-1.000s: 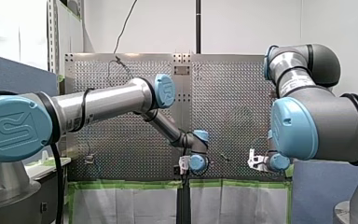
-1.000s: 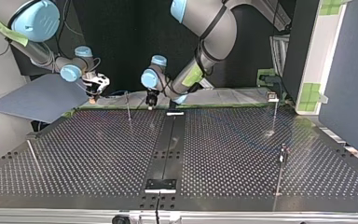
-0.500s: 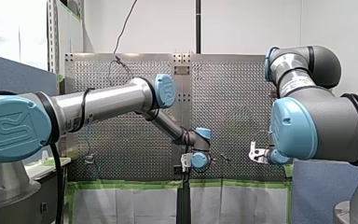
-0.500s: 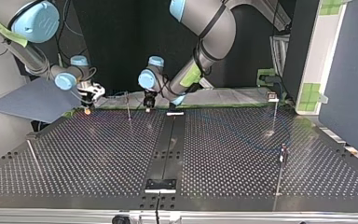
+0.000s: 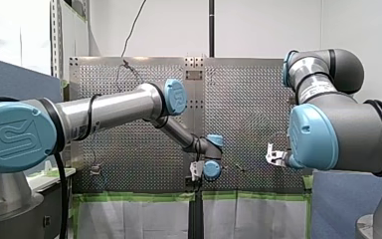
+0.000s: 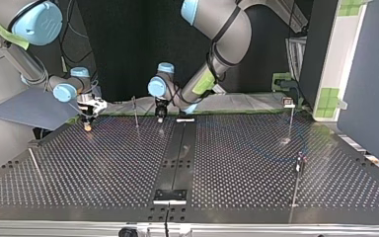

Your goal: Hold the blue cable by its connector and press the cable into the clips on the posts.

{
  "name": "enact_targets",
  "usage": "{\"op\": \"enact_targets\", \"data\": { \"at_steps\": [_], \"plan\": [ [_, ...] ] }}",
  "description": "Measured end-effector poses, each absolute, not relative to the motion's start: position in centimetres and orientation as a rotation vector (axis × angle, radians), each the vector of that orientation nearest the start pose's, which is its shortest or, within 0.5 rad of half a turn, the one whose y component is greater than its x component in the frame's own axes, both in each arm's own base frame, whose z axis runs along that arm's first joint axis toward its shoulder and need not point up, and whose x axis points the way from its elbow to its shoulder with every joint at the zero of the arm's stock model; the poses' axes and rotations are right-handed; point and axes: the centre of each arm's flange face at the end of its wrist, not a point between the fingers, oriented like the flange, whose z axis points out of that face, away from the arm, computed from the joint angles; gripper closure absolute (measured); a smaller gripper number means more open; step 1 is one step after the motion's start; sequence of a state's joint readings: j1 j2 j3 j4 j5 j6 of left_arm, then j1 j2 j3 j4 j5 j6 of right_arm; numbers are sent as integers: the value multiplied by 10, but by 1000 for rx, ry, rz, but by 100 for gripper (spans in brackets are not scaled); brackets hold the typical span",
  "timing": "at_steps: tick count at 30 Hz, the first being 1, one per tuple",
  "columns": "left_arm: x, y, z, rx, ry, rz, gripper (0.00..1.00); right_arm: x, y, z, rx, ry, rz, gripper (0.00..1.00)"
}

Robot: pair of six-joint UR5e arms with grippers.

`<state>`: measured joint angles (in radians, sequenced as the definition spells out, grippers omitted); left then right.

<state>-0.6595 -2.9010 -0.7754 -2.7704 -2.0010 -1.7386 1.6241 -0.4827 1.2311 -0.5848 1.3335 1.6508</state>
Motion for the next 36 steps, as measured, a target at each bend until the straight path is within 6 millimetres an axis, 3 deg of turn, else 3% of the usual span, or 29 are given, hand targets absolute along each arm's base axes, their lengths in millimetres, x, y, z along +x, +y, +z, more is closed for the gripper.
{"op": "enact_targets", "data": {
  "at_steps": [16,17,18,19,20,21,22,23,29,36],
  "plan": [
    [596,-576,-49,112,1723,-245,98,199,-734,-21,1508,-1259,1407,77],
    [596,-576,-50,115,1725,-248,87,200,-733,-21,1509,-1259,1408,77],
    [595,-576,-51,119,1727,-251,87,200,-733,-22,1510,-1259,1408,77],
    [593,-576,-52,125,1730,-253,56,201,-733,-22,1511,-1259,1408,77],
    [592,-576,-54,130,1732,-253,33,201,-733,-22,1512,-1258,1409,77],
    [590,-576,-55,135,1734,-252,33,202,-733,-22,1513,-1258,1409,77],
    [587,-576,-58,144,1738,-248,7,202,-733,-22,1514,-1258,1410,77],
    [585,-576,-60,150,1741,-244,0,202,-732,-22,1515,-1258,1410,77],
    [571,-583,-63,191,1753,-258,0,204,-732,-23,1520,-1259,1410,77],
    [553,-597,-43,261,1733,-316,0,207,-730,-23,1524,-1258,1413,77]
  ]
}}
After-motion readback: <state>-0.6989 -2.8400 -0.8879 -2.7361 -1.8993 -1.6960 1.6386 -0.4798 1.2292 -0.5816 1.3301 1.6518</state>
